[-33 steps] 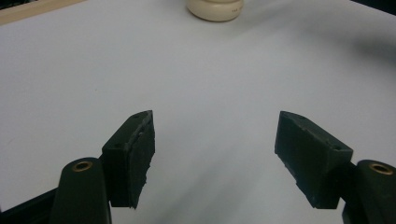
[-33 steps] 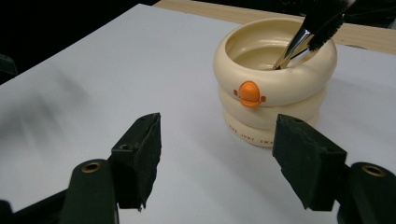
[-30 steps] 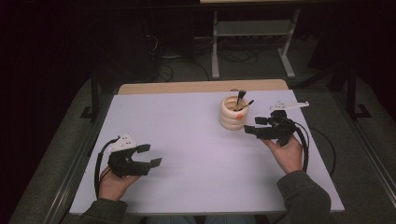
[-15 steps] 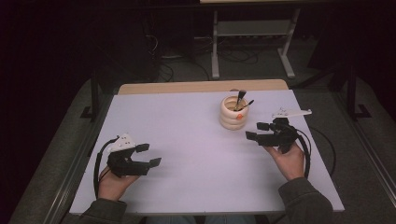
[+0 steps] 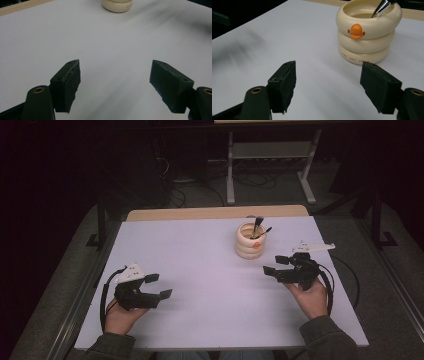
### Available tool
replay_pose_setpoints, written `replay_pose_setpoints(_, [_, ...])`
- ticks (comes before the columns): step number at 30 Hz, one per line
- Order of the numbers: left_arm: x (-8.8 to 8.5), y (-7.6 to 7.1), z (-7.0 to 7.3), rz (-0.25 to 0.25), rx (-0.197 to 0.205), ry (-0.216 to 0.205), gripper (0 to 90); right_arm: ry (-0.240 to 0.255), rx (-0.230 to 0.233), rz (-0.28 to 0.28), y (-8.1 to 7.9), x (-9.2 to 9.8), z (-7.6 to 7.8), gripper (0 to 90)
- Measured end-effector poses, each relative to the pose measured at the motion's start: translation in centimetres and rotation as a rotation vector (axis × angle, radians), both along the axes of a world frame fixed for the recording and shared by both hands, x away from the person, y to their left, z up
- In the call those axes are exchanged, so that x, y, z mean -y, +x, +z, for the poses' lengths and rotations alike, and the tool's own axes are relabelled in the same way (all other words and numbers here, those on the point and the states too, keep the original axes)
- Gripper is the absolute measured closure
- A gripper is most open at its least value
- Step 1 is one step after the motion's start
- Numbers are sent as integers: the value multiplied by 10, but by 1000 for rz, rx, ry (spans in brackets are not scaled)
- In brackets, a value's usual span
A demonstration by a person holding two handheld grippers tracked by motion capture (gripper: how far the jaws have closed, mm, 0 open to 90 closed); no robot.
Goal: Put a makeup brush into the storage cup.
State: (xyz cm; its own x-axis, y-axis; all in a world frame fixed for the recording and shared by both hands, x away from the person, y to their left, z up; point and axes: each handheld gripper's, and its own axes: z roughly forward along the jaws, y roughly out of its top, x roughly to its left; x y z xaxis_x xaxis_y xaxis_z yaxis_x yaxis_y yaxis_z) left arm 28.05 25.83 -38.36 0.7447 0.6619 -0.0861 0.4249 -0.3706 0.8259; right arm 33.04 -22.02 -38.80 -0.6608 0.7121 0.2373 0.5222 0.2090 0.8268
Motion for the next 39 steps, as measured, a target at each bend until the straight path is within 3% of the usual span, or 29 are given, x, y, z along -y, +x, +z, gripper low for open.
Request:
replay_pose_setpoints(9, [-1,0,-3,-2,1,1,232,13,-2,5,-10,3,-6,269])
replay_pose_setpoints(14, [-1,-2,-3,6,2,-5,229,-2,8,13,-16,1,-8,270])
replay_pose_setpoints(29, [6,-5,-8,-13,3,3,223,-10,-19,11,-36,6,-23,258])
replay_pose_setpoints(39, [3,-13,-14,-35,-2,17,226,-43,-1,1,-45,9,-29,243])
